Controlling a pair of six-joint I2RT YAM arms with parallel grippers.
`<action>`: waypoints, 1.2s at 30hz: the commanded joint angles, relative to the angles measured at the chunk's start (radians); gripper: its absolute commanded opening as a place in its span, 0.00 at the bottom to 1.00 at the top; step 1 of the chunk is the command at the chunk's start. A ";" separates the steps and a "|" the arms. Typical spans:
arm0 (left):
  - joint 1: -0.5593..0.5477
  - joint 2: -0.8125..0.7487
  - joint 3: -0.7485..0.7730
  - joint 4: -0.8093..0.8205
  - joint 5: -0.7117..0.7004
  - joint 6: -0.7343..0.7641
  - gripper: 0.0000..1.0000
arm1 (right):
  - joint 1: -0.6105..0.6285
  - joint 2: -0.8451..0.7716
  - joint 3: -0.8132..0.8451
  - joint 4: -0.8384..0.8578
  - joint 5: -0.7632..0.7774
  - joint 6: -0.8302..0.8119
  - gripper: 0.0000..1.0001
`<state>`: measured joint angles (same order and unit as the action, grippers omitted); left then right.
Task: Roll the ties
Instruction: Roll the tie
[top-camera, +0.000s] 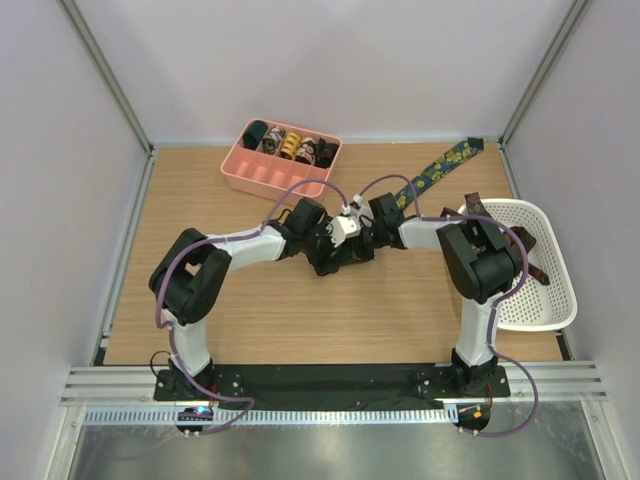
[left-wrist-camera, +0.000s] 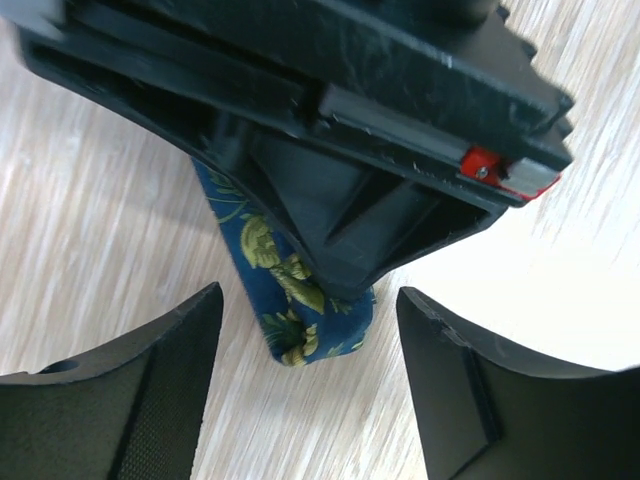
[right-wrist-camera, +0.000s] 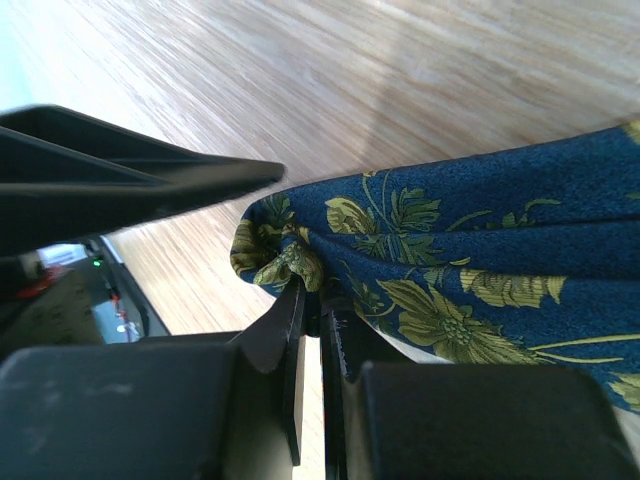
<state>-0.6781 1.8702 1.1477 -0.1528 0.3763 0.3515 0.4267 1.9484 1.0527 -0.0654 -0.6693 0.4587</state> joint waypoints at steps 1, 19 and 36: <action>-0.006 0.021 0.007 -0.013 -0.007 0.033 0.70 | -0.017 0.020 -0.011 0.056 -0.026 0.034 0.01; -0.014 0.103 0.043 -0.028 -0.109 0.007 0.30 | -0.034 0.006 -0.033 0.118 -0.038 0.083 0.09; -0.014 0.089 0.029 -0.100 -0.073 -0.068 0.30 | -0.036 -0.132 -0.022 0.015 0.099 0.032 0.34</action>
<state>-0.6933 1.9377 1.1828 -0.1398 0.3157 0.3138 0.3904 1.8740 1.0161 -0.0166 -0.6033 0.5205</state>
